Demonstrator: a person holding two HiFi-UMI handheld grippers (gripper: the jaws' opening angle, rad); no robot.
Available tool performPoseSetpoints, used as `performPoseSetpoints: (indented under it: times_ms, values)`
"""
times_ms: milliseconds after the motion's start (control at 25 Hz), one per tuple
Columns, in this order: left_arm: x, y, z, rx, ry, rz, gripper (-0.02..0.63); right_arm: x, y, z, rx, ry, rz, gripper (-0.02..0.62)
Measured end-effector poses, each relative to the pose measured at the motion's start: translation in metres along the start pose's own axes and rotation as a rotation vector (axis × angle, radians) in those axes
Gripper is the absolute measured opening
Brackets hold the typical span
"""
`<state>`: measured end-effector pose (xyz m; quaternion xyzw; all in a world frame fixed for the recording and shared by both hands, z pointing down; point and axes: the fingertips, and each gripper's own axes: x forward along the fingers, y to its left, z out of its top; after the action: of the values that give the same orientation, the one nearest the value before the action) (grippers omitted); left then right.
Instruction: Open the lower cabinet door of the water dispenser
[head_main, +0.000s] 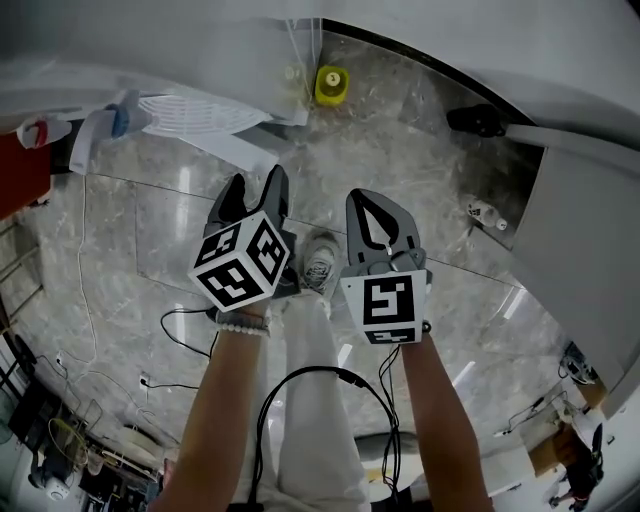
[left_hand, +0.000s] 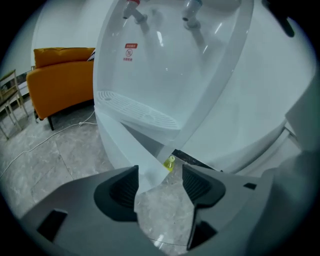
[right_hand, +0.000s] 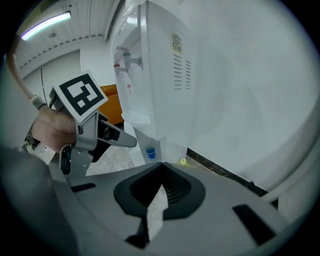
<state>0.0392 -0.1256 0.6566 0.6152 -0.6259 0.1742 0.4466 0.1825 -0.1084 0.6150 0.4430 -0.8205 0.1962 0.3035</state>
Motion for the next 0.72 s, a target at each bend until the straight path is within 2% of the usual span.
performPoseSetpoints:
  times_ms: [240,440,600,720]
  values:
    - [0.017,0.004,-0.006,-0.09,0.028,0.053,0.285,-0.002,-0.007,-0.004,0.001,0.005,0.002,0.003]
    - [0.024,0.009,-0.01,-0.089,0.046,0.095,0.285,-0.002,-0.01,-0.006,0.002,0.007,0.008,0.003]
    - [0.026,0.017,-0.023,-0.186,0.077,0.127,0.285,-0.002,-0.006,-0.007,0.005,0.007,0.019,0.003]
    - [0.027,0.013,-0.022,-0.176,0.07,0.12,0.285,-0.002,-0.001,-0.007,0.001,0.008,0.031,0.004]
